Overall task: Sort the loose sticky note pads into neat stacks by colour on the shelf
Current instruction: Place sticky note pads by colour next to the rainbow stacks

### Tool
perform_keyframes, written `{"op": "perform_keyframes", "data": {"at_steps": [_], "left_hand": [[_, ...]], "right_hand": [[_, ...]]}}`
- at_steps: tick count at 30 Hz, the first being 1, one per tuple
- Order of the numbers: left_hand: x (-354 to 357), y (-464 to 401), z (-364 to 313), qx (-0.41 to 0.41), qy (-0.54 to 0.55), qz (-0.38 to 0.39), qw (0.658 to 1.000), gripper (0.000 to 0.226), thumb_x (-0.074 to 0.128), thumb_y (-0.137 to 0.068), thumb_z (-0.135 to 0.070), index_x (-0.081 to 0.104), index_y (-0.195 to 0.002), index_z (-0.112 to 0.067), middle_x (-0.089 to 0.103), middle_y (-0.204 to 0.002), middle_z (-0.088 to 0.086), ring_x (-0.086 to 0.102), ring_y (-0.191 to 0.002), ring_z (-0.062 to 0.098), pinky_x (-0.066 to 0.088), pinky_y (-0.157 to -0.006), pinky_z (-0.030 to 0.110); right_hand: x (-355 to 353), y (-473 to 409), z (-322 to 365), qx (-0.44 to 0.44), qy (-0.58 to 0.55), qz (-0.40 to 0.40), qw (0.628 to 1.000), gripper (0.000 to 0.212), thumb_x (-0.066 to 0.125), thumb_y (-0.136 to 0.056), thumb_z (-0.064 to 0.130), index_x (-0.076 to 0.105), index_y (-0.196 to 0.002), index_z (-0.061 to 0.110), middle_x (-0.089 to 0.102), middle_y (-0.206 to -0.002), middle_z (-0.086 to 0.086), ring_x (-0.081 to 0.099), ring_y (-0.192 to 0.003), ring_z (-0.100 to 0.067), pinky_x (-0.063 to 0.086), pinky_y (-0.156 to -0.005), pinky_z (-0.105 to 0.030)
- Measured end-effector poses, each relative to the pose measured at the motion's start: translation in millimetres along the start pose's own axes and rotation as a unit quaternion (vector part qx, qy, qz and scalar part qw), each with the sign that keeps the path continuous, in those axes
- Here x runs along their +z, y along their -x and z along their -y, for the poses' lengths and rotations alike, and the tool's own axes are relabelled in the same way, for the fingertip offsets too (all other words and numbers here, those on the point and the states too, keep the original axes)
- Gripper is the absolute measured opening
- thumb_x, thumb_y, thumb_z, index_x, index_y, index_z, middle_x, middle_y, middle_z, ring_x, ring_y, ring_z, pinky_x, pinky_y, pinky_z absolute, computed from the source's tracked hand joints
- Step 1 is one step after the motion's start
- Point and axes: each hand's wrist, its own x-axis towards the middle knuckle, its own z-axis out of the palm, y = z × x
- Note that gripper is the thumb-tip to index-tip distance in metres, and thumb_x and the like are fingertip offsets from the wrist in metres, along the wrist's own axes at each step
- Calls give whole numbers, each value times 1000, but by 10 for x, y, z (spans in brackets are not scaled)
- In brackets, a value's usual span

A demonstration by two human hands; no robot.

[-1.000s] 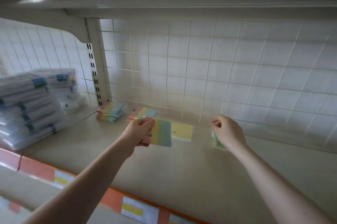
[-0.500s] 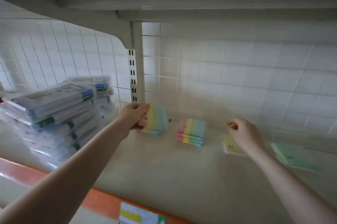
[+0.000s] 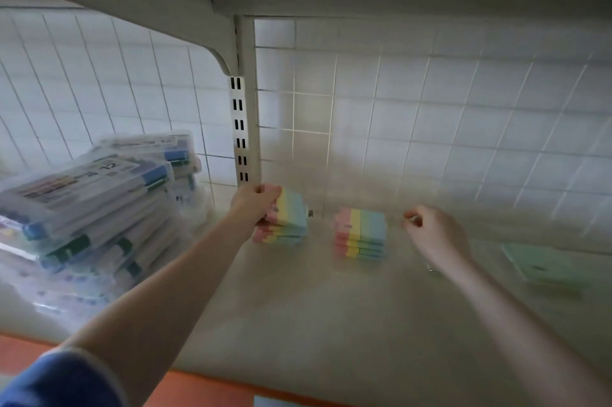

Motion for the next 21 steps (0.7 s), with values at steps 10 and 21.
{"op": "perform_keyframes", "data": {"at_steps": [10, 21], "left_hand": [[121, -36, 95, 28, -155, -58, 986, 22, 52, -92, -35, 57, -91, -14, 57, -74, -1, 53, -62, 11, 35, -44, 22], [140, -126, 156, 33, -257, -32, 965, 31, 54, -92, -36, 63, -92, -6, 60, -73, 4, 54, -57, 13, 34, -44, 21]], "right_hand": [[0, -55, -106, 10, -1, 14, 1000, 19, 58, -89, 25, 66, -103, 15, 68, -104, -7, 60, -95, -29, 46, -75, -32], [-103, -64, -287, 34, 8, 6, 999, 19, 56, -89, 24, 65, -105, 17, 66, -107, -5, 60, -96, -28, 47, -77, -32]]}}
